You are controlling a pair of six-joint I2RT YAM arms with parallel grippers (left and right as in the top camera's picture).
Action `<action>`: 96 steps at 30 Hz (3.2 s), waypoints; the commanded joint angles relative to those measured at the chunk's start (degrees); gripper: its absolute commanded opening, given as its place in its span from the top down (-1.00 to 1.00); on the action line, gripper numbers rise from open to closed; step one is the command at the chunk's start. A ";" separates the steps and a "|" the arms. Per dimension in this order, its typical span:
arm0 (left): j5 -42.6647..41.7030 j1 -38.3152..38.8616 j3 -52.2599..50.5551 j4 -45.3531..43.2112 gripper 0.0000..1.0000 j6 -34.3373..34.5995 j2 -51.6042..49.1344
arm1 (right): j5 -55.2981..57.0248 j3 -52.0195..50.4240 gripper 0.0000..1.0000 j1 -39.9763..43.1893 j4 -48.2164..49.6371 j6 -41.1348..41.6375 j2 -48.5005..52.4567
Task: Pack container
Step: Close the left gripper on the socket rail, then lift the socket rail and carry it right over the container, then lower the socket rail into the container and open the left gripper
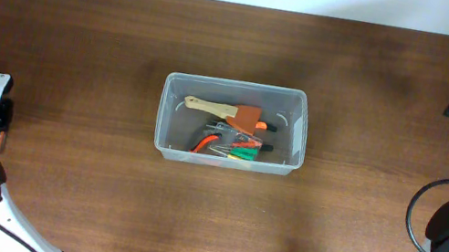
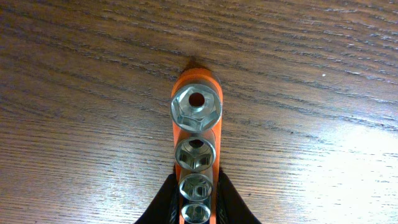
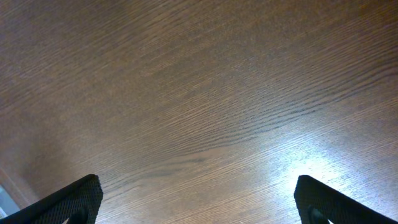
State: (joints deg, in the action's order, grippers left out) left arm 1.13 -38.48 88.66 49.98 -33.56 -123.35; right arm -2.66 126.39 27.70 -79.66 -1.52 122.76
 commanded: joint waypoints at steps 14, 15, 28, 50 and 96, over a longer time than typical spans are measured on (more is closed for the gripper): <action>-2.91 3.67 22.01 11.87 0.96 1.38 -1.57 | -0.13 -0.22 -0.97 -0.31 -0.02 0.33 -0.52; -2.91 4.92 24.63 12.94 0.96 1.38 -1.57 | -0.11 -0.22 -0.97 -0.31 -0.02 0.33 -0.52; -9.57 22.97 43.87 22.69 0.96 -1.44 -1.55 | -0.13 -0.22 -0.97 -0.31 -0.02 0.33 -0.52; -16.79 57.94 52.11 37.33 0.96 -12.87 -1.57 | -0.13 -0.22 -0.97 -0.31 -0.02 0.33 -0.52; -22.58 64.30 46.99 36.24 0.94 -16.85 -20.26 | -0.13 -0.22 -0.97 -0.31 0.00 0.33 -0.52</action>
State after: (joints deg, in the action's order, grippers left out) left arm -19.18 25.98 135.72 86.13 -49.95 -141.67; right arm -2.66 126.39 27.70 -79.66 -1.50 122.76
